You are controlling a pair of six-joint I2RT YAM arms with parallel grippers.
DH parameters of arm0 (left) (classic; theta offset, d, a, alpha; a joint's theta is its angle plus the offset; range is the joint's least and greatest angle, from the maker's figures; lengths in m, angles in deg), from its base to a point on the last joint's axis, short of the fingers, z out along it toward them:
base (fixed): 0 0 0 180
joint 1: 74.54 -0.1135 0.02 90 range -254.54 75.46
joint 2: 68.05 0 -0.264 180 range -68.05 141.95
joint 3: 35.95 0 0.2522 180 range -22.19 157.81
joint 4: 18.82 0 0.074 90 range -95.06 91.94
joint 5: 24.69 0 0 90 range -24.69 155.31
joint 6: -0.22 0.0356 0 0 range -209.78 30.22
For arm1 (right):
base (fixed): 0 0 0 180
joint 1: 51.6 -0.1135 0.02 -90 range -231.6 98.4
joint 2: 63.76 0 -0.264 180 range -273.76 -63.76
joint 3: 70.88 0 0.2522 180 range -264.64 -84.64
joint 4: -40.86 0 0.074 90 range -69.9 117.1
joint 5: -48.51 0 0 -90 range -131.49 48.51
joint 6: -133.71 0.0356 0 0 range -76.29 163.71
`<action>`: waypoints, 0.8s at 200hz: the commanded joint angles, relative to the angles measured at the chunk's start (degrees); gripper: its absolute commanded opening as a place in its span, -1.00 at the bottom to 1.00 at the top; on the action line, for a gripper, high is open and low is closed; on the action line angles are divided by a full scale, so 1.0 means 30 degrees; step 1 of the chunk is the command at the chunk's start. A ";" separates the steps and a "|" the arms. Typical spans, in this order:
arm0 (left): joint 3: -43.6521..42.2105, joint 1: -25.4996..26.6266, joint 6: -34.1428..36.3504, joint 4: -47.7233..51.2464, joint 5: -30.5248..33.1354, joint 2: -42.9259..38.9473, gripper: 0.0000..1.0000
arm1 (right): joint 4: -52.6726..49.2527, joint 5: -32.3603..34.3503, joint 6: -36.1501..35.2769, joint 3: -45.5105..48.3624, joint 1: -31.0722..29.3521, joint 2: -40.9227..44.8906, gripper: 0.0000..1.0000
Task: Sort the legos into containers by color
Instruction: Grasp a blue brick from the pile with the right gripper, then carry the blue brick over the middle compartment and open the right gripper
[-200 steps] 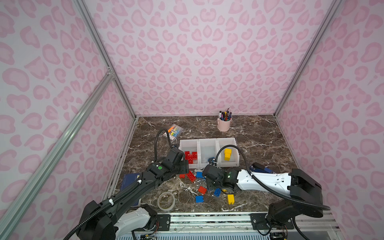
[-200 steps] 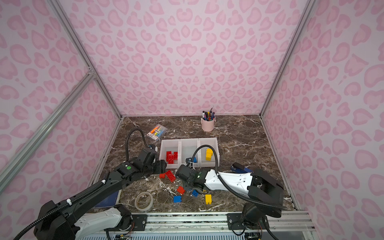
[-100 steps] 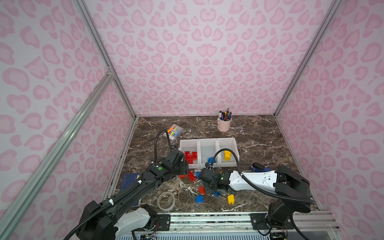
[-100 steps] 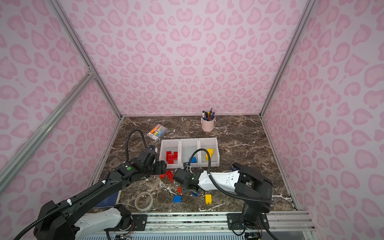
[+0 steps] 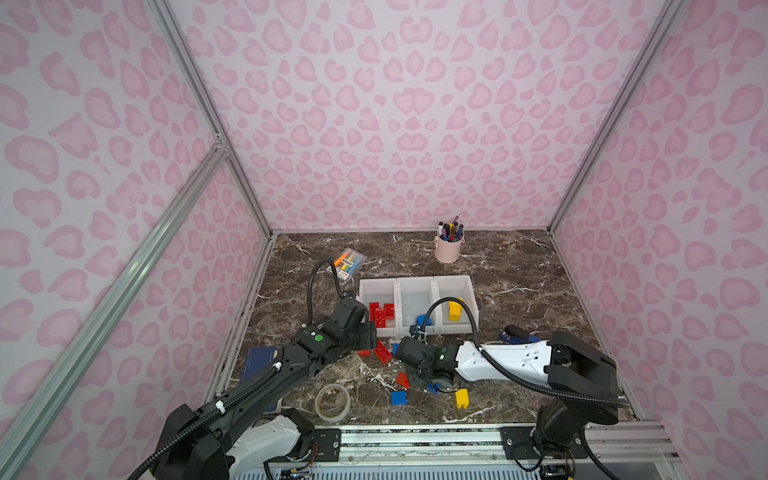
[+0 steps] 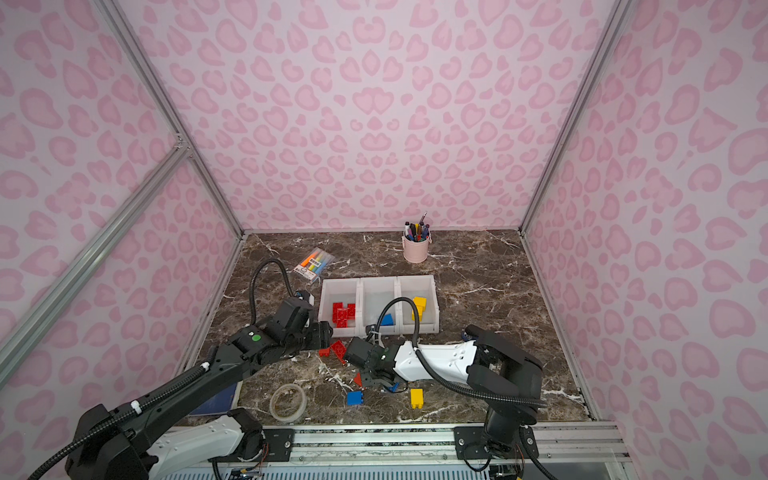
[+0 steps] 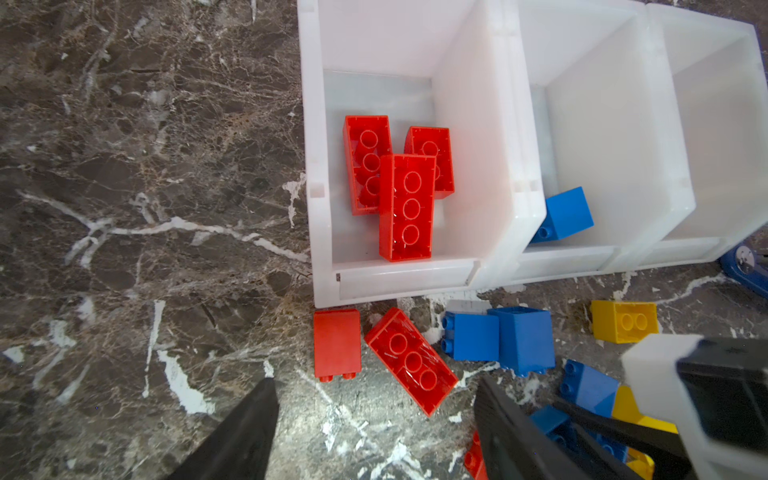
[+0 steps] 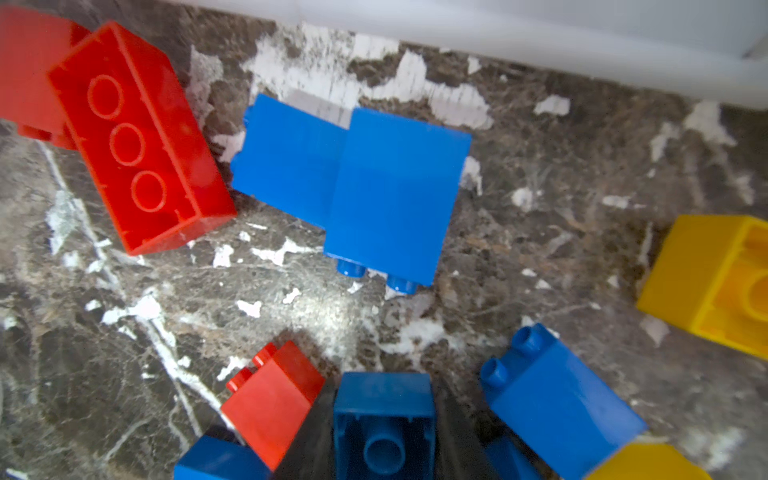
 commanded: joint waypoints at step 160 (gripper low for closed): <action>-0.1440 0.0067 -0.1258 0.1069 -0.0056 -0.2639 0.53 | -0.1654 -0.1572 -0.7778 -0.8336 0.6990 -0.3435 -0.43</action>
